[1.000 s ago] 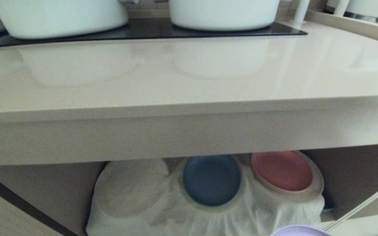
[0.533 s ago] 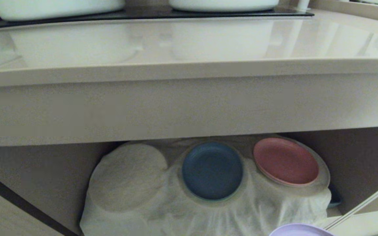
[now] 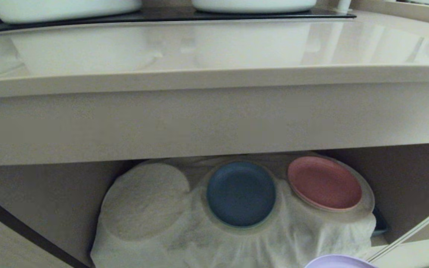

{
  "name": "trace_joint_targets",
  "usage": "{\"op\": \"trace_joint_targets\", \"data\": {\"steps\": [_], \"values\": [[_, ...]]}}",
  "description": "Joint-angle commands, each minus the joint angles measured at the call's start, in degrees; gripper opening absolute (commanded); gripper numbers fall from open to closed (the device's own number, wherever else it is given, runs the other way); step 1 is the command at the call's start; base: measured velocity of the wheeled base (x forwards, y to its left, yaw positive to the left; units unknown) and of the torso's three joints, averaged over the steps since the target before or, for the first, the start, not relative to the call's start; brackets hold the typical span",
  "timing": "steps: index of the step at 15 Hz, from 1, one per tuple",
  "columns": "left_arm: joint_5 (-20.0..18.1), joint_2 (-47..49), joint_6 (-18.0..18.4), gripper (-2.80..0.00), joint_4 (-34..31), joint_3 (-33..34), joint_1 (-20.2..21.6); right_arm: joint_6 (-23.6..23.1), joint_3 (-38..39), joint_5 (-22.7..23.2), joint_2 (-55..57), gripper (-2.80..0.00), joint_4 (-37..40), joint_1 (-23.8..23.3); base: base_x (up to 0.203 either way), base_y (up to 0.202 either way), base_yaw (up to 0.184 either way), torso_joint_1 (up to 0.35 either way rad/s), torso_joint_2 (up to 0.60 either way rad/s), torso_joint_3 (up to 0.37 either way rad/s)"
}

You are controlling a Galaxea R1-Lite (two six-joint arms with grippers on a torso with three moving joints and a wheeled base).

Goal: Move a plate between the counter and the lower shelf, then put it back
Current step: Put the plate in the cupboard

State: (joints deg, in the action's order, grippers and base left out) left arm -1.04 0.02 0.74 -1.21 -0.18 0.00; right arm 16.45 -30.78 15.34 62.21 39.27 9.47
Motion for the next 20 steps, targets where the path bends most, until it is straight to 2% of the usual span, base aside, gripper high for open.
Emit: {"op": "trace_joint_targets", "data": {"steps": [1,20], "values": [[0.0,0.0,0.0,-2.80,0.0,0.0,0.0,0.1,-0.1,0.1,-0.1,-2.80,0.3,0.0,0.000,0.000,0.000,0.000,0.00,0.000],[0.0,0.0,-0.5,-2.80,0.0,0.0,0.0,0.0,0.0,0.3,-6.4,-2.80,4.2,0.0,0.000,0.000,0.000,0.000,0.00,0.000]]}}
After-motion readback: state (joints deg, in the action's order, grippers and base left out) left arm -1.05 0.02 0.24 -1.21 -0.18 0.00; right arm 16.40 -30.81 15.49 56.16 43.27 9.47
